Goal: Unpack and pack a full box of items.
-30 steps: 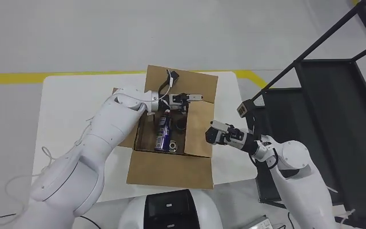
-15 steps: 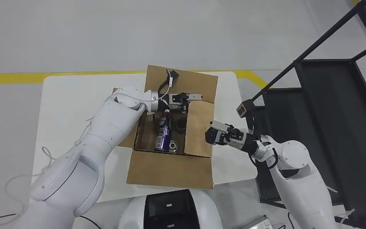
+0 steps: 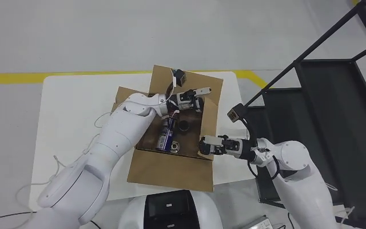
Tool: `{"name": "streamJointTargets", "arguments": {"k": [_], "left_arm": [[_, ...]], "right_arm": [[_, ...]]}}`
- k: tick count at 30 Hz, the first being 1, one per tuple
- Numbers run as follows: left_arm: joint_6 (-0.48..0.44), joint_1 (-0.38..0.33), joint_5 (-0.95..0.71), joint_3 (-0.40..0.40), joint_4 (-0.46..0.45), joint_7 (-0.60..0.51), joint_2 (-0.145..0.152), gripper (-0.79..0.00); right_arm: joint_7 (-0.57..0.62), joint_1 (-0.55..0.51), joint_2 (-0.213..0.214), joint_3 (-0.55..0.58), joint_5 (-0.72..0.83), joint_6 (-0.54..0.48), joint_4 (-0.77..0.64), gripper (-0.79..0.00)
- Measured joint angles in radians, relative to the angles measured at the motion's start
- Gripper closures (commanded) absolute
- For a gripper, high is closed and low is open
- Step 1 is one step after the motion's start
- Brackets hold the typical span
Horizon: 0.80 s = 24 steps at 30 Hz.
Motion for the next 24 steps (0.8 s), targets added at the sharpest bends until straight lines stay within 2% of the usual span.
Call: {"name": "streamJointTargets", "arguments": {"k": [7, 16, 20, 24], "left_arm": [[-0.011, 0.016, -0.088, -0.007, -0.035, -0.063, -0.038, -0.785], [-0.014, 0.027, -0.174, -0.001, 0.031, -0.155, -0.093, -0.785], [-0.064, 0.011, -0.138, -0.009, 0.071, -0.143, -0.100, -0.785], [-0.115, -0.025, -0.024, -0.025, 0.131, -0.051, -0.082, -0.785]], "right_arm": [[-0.028, -0.014, 0.009, 0.013, -0.067, 0.026, -0.036, -0.785], [-0.077, -0.096, 0.027, 0.109, -0.229, 0.118, -0.076, -0.785], [-0.089, -0.098, 0.027, 0.111, -0.182, 0.107, -0.065, -0.785], [-0.087, -0.099, 0.029, 0.119, -0.142, 0.088, -0.053, -0.785]]}}
